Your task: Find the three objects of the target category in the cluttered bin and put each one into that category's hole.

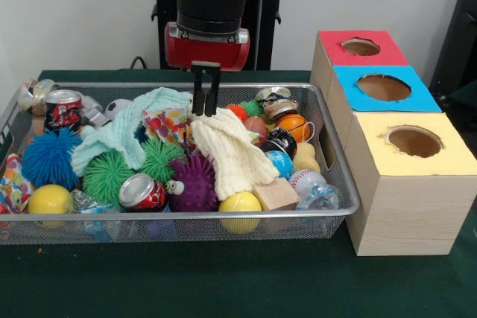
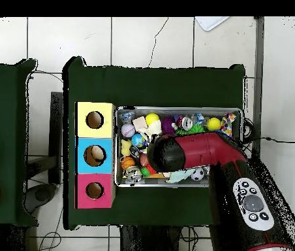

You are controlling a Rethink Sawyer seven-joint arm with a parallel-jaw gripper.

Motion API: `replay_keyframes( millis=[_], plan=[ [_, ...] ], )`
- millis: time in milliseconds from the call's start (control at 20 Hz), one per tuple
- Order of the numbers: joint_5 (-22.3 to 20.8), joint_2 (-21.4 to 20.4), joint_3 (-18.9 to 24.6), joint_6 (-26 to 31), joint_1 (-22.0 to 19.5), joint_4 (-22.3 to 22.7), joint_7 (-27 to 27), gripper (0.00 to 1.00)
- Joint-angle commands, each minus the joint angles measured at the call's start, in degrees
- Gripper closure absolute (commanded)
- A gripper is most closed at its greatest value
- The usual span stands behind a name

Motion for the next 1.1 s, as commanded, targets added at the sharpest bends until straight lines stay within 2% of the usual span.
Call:
replay_keyframes(
  millis=[50, 250, 600, 650, 900, 1100],
  plan=[
    [-6.1, 0.7, 9.3, 0.8, -3.8, -3.3, -19.8, 1.0],
    [-6.9, 2.0, 10.0, 1.8, -4.4, -3.4, -17.2, 1.0],
    [-3.5, 1.3, 8.8, 5.9, -4.6, 2.1, -10.7, 1.0],
    [-3.7, 1.0, 8.6, 5.3, -4.5, 2.6, -10.3, 0.0],
    [-1.1, 0.8, 9.4, 9.2, -5.6, 4.3, -11.4, 0.0],
    [-1.2, -0.1, 10.5, 7.8, -7.4, 7.7, -12.3, 0.0]
  ],
)
